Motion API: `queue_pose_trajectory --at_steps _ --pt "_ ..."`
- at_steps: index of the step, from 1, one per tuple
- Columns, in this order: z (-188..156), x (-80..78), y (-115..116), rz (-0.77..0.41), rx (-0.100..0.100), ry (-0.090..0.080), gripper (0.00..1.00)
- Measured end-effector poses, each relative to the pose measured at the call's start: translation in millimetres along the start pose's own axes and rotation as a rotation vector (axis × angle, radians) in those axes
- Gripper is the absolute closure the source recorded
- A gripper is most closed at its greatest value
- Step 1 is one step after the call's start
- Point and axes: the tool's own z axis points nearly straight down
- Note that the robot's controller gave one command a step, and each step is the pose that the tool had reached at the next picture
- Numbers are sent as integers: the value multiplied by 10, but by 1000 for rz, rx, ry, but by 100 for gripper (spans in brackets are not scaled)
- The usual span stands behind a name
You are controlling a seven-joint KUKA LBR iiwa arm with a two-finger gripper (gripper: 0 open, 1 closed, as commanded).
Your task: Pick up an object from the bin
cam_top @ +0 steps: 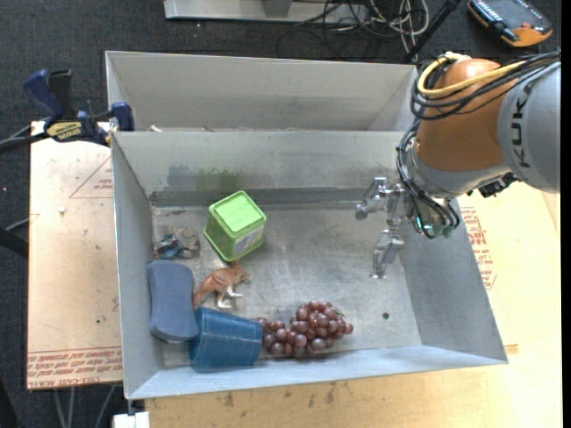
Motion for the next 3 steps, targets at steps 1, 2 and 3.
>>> queue_pose_trajectory --at_steps 1,2,3 --pt "-41 -18 2 -2 1 -7 0" --pt "348 183 299 -175 4 -15 0" --pt "483 365 1055 -467 2 -5 0"
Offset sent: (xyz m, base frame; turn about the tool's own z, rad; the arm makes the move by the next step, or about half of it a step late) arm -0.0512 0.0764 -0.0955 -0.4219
